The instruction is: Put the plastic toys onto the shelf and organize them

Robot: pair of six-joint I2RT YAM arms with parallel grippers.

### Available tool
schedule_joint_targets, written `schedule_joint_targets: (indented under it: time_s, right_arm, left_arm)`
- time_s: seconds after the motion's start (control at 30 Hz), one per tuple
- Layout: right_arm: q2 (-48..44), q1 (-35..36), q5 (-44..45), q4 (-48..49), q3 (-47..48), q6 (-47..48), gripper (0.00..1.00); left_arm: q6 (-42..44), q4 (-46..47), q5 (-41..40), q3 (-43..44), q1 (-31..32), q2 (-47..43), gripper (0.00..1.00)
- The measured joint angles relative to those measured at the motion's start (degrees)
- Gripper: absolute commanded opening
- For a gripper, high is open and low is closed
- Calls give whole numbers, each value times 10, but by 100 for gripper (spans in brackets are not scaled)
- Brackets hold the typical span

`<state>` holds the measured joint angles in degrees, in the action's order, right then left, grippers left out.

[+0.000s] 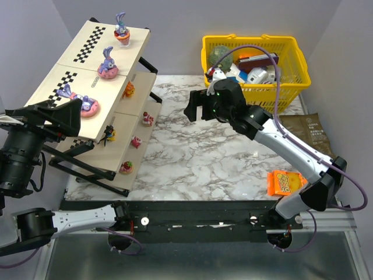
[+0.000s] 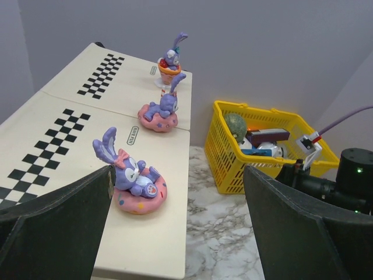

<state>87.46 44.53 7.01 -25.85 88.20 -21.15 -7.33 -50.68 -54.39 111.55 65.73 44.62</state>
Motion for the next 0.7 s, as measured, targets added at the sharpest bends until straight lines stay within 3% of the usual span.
schedule_joint_targets:
  time_s: [0.47,0.7]
  right_arm:
    - [-148,0,-7,-37,-3,14,100]
    - [-161,0,-15,-39,-2,16,100]
  left_arm:
    - [50,36,0,-24,0,15,99]
    - [71,62,0,-33,0,17,99]
